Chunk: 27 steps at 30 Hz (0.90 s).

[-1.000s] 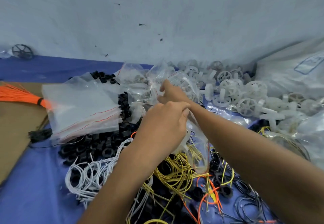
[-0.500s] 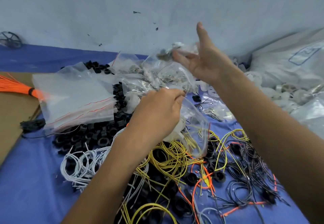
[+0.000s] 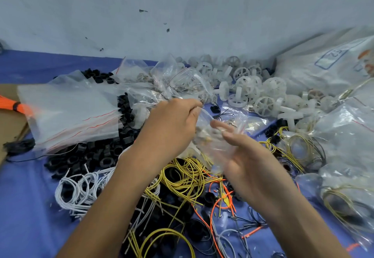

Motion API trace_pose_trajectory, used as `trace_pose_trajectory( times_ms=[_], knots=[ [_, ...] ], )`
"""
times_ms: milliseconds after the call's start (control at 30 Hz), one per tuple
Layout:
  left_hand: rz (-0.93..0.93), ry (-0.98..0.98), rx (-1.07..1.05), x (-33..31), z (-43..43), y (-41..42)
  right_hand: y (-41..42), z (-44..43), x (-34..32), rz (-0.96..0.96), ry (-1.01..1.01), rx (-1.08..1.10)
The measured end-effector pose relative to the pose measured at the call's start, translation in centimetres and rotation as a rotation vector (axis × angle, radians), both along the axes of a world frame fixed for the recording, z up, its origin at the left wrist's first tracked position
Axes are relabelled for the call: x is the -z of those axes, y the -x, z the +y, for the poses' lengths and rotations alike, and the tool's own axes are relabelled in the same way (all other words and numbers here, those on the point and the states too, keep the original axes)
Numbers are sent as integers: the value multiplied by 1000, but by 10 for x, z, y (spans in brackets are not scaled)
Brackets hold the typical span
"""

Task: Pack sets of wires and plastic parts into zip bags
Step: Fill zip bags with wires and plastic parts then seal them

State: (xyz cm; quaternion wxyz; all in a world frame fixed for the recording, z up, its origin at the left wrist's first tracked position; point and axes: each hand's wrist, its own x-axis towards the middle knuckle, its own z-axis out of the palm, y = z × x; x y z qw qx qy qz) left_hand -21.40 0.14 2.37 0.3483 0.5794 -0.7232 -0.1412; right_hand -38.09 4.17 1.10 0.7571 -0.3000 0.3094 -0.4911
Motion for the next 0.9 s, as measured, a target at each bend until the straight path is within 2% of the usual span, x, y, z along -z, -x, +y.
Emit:
trace_pose_trajectory(
  times_ms=[100,167,200,233,333,367,400,467,567,633,667,733,767,833,900],
  knots=[
    [-43,-29,45,-4,4,3,-17,-3,6,-21,121,-79],
    [-47,-31,68,-6,6,6,-27,-17,11,118,230,-53],
    [-42,-21,74,-6,7,6,-31,-26,14,283,299,-24],
    [-34,-6,77,-6,7,7,-35,-35,16,546,398,17],
    [-34,8,92,-7,8,8,-46,-56,23,1521,696,-42],
    [-31,5,101,-6,7,7,-48,-57,23,1739,748,-103],
    [-22,4,108,-6,7,7,-49,-54,24,1829,779,-140],
    [1,28,99,-5,5,3,-42,-40,23,1724,875,-45],
    [52,89,55,-5,1,-4,-16,-11,17,1495,988,229],
    [111,109,50,-7,-1,-7,2,-4,12,1505,1020,458],
    [136,115,56,-8,-1,-8,8,-8,9,1555,970,497],
    [171,131,64,-10,1,-8,18,-27,4,1673,790,350],
    [192,137,58,-11,1,-8,19,-40,1,1652,726,236],
    [231,143,28,-11,2,-9,17,-62,-4,1417,652,124],
    [207,148,18,-13,3,-13,7,-75,-11,1104,612,160]
  ],
)
